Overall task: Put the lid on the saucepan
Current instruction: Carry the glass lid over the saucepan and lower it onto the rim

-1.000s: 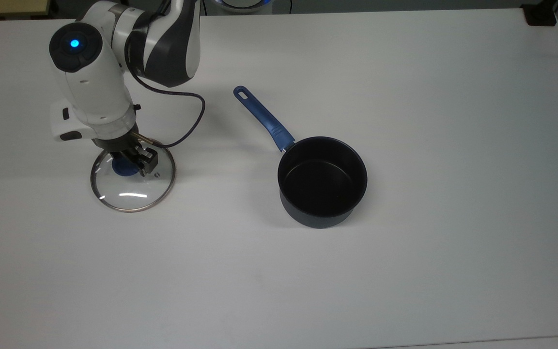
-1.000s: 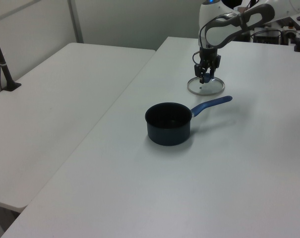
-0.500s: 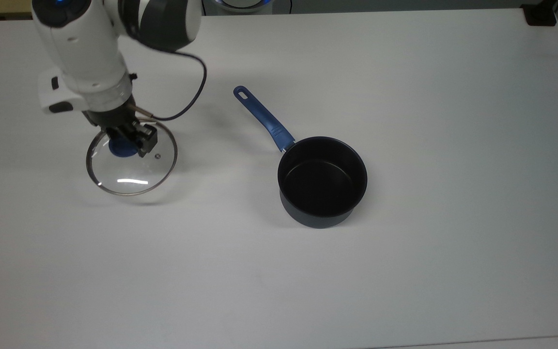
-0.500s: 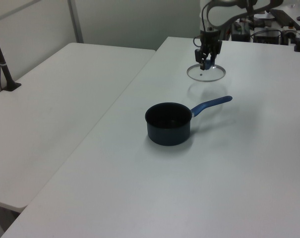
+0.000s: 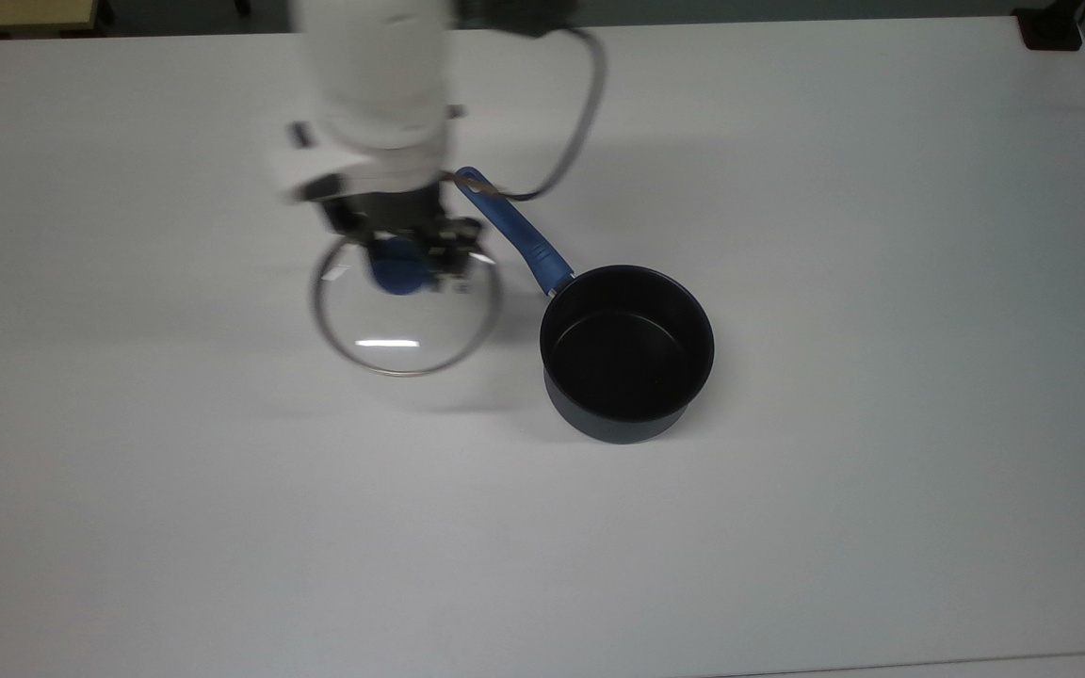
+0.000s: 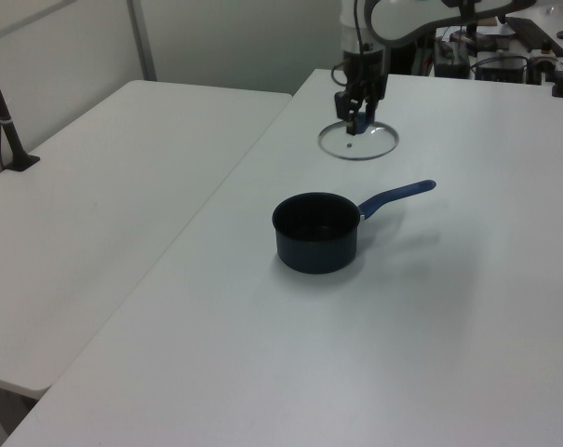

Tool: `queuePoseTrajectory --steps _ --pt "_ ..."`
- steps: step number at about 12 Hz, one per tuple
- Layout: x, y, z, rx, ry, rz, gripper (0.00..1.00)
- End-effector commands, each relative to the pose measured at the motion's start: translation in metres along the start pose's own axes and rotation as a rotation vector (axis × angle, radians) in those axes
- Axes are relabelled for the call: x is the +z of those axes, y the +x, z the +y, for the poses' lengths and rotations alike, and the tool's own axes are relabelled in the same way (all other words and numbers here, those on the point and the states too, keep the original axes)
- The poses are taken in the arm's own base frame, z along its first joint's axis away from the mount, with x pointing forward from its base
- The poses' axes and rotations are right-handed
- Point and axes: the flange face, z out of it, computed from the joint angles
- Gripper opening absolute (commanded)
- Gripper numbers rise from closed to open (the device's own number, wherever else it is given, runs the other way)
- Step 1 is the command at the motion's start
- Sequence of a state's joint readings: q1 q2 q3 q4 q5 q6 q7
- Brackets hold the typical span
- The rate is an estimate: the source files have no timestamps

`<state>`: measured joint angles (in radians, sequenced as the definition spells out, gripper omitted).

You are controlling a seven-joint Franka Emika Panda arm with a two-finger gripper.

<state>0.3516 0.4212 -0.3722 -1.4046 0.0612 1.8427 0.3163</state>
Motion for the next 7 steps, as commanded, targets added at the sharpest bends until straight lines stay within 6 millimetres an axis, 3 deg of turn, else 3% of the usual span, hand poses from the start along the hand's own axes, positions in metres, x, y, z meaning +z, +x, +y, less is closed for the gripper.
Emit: queuePoseTrajectory --steps 1,3,5,7 --pt "-0.007 -0.024 -0.079 -0.061 0.017 0.008 0.53" --pt "-0.002 -0.040 -0.125 -0.099 0.026 0.035 0.53" --pt "0.012 -0.049 -0.155 -0.123 0.032 0.062 0.53" --pt "0.025 -0.055 -0.171 -0.125 0.027 0.069 0.53"
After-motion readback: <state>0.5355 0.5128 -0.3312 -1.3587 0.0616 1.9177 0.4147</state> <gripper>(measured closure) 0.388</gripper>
